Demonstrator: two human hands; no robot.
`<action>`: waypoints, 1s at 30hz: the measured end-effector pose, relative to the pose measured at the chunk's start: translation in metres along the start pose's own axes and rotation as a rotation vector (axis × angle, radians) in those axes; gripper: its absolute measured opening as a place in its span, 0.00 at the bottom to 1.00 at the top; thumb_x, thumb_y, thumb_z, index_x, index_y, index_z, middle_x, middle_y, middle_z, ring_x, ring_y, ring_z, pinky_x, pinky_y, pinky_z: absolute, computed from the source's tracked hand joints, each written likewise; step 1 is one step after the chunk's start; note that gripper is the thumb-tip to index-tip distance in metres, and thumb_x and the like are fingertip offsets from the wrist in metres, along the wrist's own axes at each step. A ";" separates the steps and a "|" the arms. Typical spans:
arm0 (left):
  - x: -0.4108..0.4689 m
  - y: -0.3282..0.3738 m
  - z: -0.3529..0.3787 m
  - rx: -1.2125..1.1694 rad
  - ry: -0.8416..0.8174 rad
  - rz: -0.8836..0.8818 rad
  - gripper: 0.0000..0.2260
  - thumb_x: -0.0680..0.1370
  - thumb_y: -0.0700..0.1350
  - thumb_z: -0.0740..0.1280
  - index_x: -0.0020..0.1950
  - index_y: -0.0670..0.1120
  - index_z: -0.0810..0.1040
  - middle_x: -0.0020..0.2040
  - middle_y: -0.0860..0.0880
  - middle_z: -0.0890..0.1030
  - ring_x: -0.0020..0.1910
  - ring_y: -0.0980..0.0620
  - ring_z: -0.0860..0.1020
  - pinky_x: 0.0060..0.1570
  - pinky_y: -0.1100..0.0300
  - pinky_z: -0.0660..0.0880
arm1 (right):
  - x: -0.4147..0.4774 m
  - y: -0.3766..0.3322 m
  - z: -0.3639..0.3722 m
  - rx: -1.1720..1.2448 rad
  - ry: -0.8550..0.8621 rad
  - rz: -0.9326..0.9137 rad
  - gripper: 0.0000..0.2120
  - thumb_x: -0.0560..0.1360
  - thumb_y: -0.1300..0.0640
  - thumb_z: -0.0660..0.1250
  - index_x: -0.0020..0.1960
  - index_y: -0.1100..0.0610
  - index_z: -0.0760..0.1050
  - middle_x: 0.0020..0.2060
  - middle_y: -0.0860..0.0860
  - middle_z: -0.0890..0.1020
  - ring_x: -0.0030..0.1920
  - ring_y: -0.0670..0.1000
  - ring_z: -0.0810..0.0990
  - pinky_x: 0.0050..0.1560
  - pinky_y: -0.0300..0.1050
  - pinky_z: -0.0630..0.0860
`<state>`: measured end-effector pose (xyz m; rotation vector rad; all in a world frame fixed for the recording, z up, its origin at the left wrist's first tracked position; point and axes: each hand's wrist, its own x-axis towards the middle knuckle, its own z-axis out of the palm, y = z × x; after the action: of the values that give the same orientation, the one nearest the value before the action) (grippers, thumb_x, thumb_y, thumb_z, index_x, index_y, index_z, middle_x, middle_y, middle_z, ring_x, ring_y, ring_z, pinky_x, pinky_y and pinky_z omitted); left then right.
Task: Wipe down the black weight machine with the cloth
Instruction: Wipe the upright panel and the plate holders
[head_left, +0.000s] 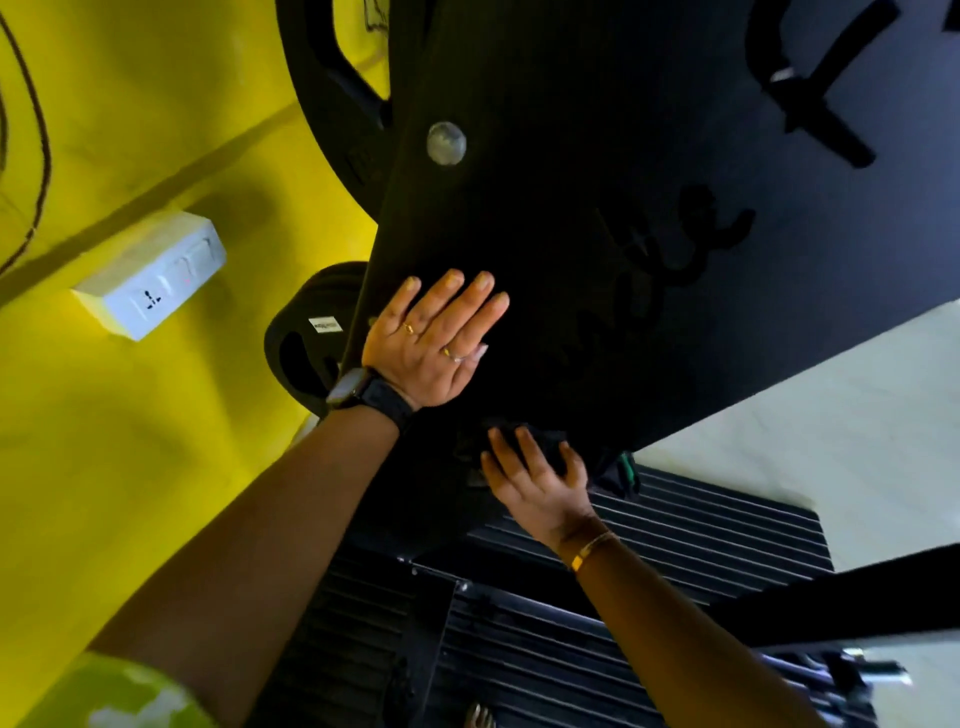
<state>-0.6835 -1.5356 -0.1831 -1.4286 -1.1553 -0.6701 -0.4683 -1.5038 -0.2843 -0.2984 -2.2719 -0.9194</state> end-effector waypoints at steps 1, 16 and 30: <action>0.000 0.000 0.000 -0.004 -0.002 -0.010 0.24 0.82 0.49 0.50 0.79 0.47 0.55 0.80 0.50 0.52 0.78 0.52 0.53 0.76 0.53 0.49 | 0.004 0.002 -0.006 0.011 -0.005 0.006 0.14 0.83 0.55 0.48 0.63 0.51 0.69 0.66 0.50 0.69 0.67 0.55 0.67 0.57 0.54 0.65; -0.001 0.005 -0.002 -0.014 -0.036 -0.054 0.25 0.83 0.50 0.49 0.80 0.48 0.52 0.80 0.52 0.49 0.78 0.53 0.51 0.76 0.53 0.48 | 0.028 0.018 -0.003 -0.109 0.276 0.362 0.33 0.72 0.39 0.63 0.70 0.57 0.62 0.74 0.58 0.61 0.77 0.60 0.55 0.67 0.67 0.55; -0.006 0.005 0.002 0.001 0.003 -0.046 0.25 0.82 0.50 0.50 0.80 0.48 0.54 0.80 0.52 0.50 0.78 0.53 0.52 0.76 0.53 0.51 | 0.009 0.005 0.001 -0.096 0.211 0.261 0.31 0.75 0.48 0.64 0.76 0.43 0.58 0.77 0.50 0.56 0.77 0.57 0.52 0.69 0.62 0.51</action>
<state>-0.6819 -1.5348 -0.1909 -1.4031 -1.1893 -0.7039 -0.4732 -1.5000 -0.2761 -0.5033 -1.9456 -0.8797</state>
